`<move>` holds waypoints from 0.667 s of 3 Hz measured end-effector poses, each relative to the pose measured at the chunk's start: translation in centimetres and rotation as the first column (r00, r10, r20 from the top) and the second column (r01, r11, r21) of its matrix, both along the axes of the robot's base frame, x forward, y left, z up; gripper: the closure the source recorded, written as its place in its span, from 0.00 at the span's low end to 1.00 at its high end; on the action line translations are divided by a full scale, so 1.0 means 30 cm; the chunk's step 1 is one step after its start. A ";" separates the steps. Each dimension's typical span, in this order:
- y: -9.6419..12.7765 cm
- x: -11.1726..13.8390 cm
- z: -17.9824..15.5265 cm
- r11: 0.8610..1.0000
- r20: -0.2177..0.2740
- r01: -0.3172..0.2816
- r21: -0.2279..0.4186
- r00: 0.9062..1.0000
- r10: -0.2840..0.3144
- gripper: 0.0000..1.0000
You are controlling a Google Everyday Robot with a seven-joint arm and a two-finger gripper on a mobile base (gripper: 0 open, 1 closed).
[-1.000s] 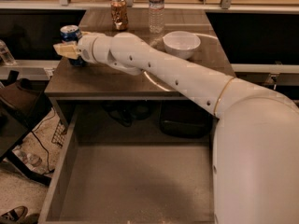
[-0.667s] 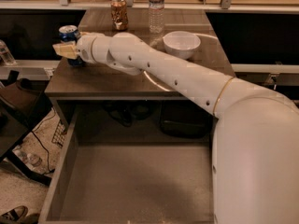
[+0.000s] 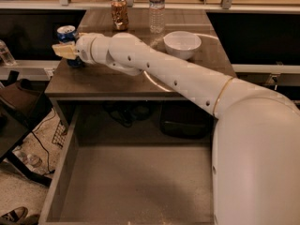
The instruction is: Place pepsi can into top drawer
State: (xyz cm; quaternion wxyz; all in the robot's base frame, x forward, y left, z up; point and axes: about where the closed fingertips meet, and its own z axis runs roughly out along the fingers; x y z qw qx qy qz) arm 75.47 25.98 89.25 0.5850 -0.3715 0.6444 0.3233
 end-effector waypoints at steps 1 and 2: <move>-0.024 -0.014 0.048 1.000 0.012 0.014 -0.018 1.000 -0.014 1.00; -0.096 -0.103 0.151 0.999 0.032 0.009 -0.034 0.999 -0.008 1.00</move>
Offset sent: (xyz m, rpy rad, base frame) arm -0.0689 -0.0949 0.1023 -0.0502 -0.0723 -0.0348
